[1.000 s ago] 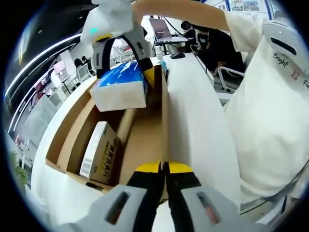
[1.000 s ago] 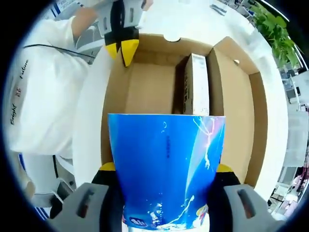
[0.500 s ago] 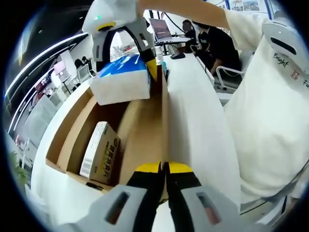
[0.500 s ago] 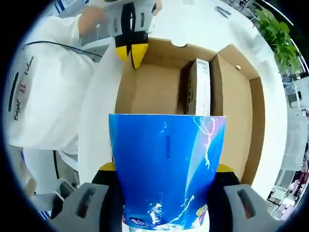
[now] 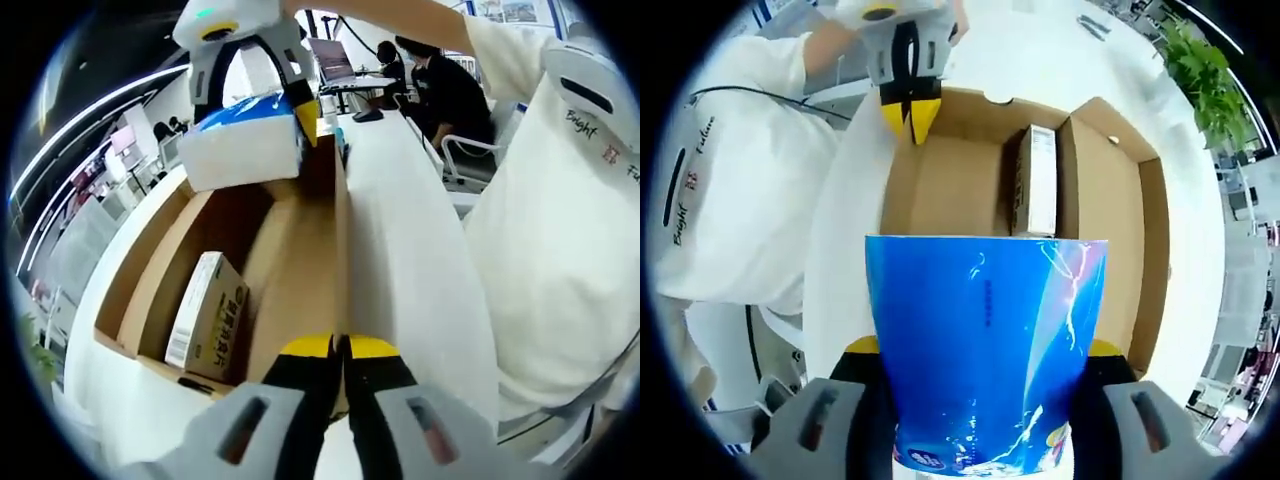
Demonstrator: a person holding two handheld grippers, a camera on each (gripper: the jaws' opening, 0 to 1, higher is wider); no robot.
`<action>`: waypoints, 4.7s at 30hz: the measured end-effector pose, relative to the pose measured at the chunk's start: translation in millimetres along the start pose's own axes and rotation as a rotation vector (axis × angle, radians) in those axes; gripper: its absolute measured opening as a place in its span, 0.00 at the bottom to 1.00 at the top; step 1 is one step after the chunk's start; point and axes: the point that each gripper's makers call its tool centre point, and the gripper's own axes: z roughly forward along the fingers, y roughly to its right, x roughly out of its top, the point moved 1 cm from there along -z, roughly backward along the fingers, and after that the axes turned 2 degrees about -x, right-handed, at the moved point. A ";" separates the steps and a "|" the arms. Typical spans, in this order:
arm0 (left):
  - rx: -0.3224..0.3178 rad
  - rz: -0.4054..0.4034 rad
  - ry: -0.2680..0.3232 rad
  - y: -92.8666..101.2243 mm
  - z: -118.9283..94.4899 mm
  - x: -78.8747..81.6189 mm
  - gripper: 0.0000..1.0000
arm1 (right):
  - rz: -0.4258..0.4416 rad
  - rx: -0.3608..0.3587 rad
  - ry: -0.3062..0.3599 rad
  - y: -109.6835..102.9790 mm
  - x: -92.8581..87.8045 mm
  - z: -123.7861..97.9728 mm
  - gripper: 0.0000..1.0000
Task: Operate the shoe box by opening the lid, removing the specified soft item, and placing it in the target area until the item is outside and the box remains undamaged.
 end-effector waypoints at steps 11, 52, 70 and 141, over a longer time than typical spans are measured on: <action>-0.009 0.006 0.006 -0.6 0.0 0.0 0.02 | 0.010 -0.012 -0.001 -2.3 -12.7 -7.4 0.69; -0.010 0.004 0.004 0.7 -0.9 0.1 0.02 | 0.109 -0.067 -0.072 -3.8 -99.7 -41.9 0.69; -0.012 -0.002 0.010 0.1 -0.7 0.6 0.02 | 0.125 -0.058 -0.095 -14.2 -129.8 -30.3 0.69; -0.008 -0.001 0.022 0.1 -1.4 1.4 0.02 | 0.170 -0.025 -0.118 -33.4 -196.2 -5.4 0.70</action>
